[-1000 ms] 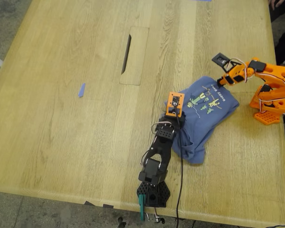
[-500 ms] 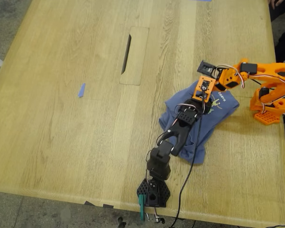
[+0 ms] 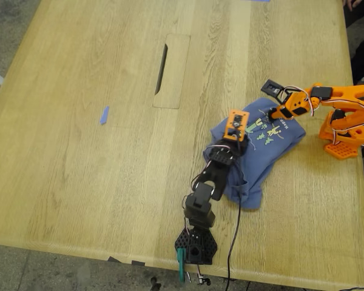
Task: Fold a T-shirt
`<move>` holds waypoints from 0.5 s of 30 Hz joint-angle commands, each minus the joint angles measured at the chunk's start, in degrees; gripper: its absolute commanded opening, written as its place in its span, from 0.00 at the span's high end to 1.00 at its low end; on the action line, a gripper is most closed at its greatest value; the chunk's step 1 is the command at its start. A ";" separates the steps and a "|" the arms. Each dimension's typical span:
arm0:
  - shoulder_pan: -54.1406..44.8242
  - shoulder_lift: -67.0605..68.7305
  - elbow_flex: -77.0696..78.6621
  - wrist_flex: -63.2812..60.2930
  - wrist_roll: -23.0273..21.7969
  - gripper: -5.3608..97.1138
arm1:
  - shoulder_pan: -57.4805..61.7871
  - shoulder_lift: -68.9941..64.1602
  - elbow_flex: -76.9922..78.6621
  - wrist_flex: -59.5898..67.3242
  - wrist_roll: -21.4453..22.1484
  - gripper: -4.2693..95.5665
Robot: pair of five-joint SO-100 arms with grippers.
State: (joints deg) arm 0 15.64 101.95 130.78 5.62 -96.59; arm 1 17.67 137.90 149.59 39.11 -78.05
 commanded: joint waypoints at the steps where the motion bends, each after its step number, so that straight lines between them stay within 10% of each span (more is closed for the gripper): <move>1: -4.83 8.61 1.23 -0.44 -0.79 0.81 | 3.43 3.16 1.05 0.88 -0.18 0.96; 15: -22.32 31.38 17.23 5.27 -0.09 0.81 | 26.98 23.82 8.44 10.37 -1.49 0.96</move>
State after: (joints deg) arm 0 -2.37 124.28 147.04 10.46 -96.59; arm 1 40.69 158.29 158.12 48.08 -79.10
